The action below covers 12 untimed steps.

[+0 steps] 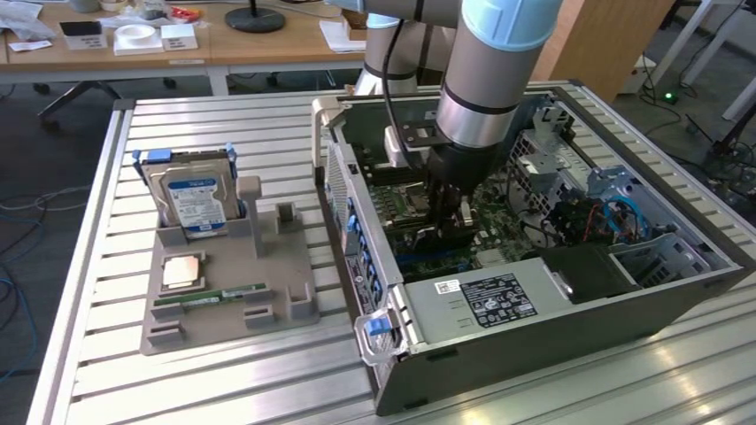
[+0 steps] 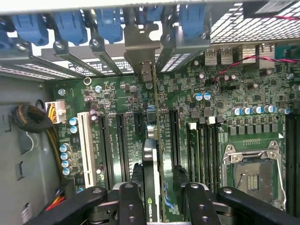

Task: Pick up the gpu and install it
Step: 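Insert the gpu into the slot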

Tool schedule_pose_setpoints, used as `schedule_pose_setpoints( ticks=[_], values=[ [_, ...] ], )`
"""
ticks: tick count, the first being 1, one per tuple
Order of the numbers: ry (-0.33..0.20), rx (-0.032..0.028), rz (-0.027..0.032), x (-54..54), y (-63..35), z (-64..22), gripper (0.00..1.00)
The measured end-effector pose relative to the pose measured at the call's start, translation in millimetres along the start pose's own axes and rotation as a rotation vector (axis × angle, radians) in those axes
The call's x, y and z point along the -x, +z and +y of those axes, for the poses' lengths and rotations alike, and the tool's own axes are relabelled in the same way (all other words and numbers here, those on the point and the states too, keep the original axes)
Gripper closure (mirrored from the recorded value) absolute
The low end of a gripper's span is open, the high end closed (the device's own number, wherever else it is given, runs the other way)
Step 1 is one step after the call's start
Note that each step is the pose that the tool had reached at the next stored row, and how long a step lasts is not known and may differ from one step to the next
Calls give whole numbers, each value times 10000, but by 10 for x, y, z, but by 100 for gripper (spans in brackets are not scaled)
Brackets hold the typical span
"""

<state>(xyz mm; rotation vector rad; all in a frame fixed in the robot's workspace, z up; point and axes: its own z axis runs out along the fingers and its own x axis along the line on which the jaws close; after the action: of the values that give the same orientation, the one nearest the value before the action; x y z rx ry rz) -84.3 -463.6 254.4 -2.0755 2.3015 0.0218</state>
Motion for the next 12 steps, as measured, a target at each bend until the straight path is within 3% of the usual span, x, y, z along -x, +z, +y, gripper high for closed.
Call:
schedule_pose_setpoints(
  ticks=[9, 12],
  values=[
    [0, 0, 2, 0, 0, 0, 62],
    [0, 1, 4, 0, -2, 0, 73]
  ],
)
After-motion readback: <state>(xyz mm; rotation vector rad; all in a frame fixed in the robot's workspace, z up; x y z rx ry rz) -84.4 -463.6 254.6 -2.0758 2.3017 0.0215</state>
